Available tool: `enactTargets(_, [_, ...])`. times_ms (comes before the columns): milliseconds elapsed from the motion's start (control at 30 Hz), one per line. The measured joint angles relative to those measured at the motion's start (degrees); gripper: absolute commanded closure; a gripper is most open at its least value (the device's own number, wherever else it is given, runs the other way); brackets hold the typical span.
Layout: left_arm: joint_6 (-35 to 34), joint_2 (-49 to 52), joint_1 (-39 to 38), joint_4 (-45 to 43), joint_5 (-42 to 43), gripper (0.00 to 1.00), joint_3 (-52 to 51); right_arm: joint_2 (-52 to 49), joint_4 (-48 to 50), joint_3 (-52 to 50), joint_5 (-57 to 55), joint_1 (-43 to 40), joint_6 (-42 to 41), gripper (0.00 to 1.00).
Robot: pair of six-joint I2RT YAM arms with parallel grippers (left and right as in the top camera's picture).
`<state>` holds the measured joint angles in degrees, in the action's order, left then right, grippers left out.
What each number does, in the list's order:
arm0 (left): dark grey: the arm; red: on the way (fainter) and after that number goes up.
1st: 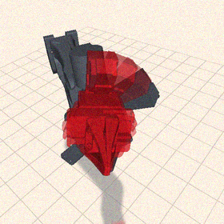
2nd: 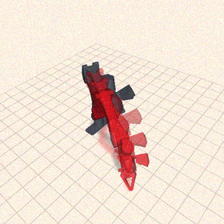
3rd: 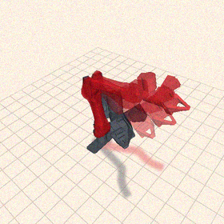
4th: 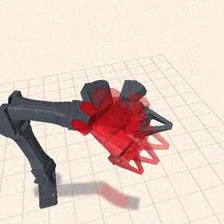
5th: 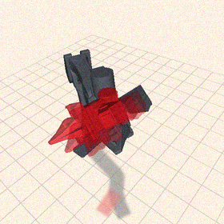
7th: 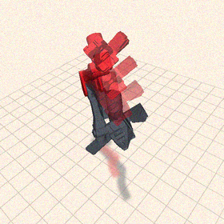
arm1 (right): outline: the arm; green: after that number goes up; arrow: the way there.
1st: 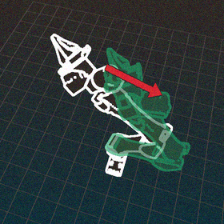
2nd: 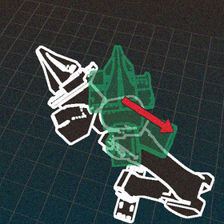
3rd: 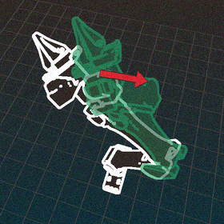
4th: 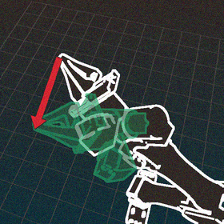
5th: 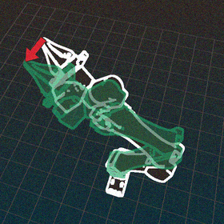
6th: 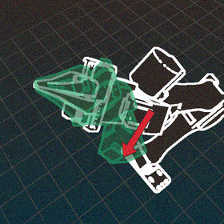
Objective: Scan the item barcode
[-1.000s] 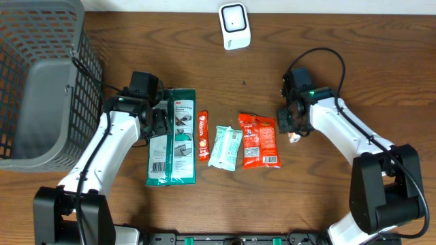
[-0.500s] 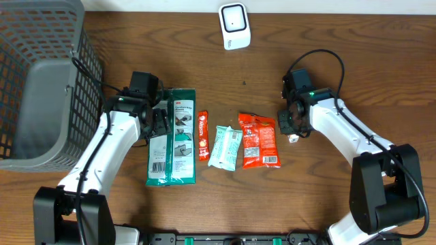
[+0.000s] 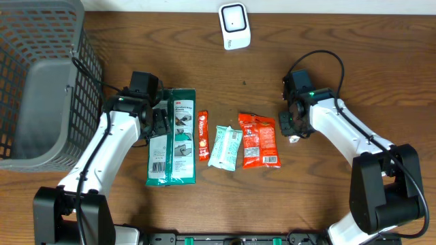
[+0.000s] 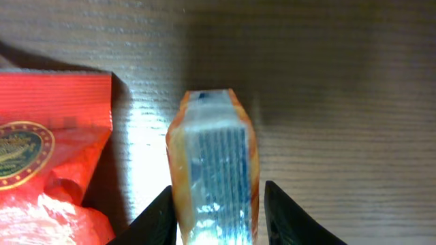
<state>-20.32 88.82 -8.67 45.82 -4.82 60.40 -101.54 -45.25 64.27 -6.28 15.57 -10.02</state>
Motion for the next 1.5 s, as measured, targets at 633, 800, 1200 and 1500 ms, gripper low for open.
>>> enactTargets(633, [0.0,0.0,0.0,0.0,0.0,0.15,0.0,0.0,-9.9,5.6,0.0,0.0,0.0,0.99])
enactTargets(800, [0.0,0.0,0.0,-0.1,0.0,0.15,0.0,1.2,-20.8,18.2,0.2,0.0,-1.1,0.99])
enactTargets(1200, [0.0,0.0,0.0,0.0,0.0,0.15,0.0,0.0,-46.4,63.4,4.6,-0.9,-6.2,0.99])
enactTargets(1500, [0.0,0.0,0.0,0.0,0.0,0.15,0.0,-14.7,-49.5,87.7,11.5,-2.2,-6.5,0.99])
